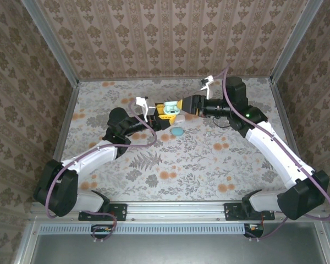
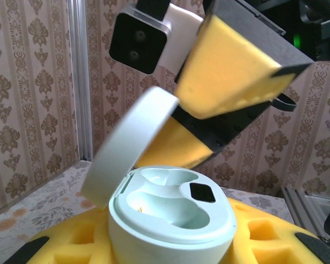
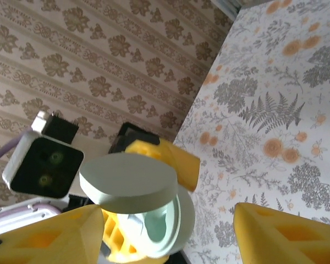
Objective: Insert wireless bluetooth earbuds into charging case
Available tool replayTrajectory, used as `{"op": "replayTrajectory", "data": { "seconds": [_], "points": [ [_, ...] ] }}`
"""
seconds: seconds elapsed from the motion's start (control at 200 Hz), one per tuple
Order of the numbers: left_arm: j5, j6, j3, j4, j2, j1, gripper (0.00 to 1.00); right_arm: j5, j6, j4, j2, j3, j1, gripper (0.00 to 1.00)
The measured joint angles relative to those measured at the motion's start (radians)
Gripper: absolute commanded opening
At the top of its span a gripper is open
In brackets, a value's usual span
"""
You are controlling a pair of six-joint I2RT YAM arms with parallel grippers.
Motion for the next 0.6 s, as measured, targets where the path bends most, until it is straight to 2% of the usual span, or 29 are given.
{"op": "replayTrajectory", "data": {
  "seconds": [0.43, 0.6],
  "points": [
    [0.001, 0.0, -0.002, -0.001, 0.0, 0.0, 0.27, 0.016, 0.026, 0.008, 0.028, 0.012, -0.011, 0.67],
    [-0.014, 0.0, -0.007, 0.001, 0.0, 0.0, 0.26, 0.007, 0.022, 0.021, -0.007, -0.001, -0.04, 0.67]
  ]
}}
